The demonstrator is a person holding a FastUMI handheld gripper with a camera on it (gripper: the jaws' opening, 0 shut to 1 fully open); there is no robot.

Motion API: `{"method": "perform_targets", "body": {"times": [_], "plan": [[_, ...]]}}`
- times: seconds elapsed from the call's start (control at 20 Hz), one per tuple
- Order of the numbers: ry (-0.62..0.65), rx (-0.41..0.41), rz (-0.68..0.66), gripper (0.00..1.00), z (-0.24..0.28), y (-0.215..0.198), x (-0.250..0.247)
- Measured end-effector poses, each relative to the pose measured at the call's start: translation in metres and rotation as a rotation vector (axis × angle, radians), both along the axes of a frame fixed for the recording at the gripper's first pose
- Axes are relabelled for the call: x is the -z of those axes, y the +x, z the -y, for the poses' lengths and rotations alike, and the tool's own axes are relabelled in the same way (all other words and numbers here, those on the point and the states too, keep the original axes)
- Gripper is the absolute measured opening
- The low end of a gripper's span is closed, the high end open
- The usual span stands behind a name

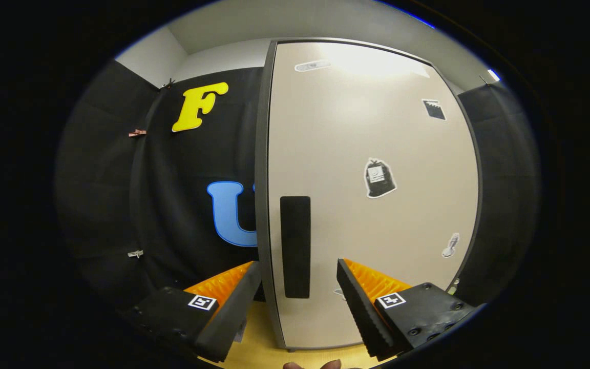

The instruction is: Open the shoe cabinet door, grab the shoes and put them into the shoe cabinet, then close the shoe cabinet door.

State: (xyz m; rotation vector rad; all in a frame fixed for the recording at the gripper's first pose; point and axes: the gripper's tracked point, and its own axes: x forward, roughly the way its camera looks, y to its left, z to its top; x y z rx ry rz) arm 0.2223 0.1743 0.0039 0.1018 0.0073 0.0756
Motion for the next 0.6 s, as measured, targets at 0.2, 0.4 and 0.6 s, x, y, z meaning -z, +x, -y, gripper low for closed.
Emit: {"method": "perform_targets", "body": {"times": [0.2,0.4,0.6], "plan": [[0.025,0.018,-0.032,0.92,-0.008,0.028,0.007],[0.02,0.096,-0.038,0.55,0.004,0.034,0.009],[-0.001,0.084,-0.035,0.31,0.004,0.033,0.009]]}}
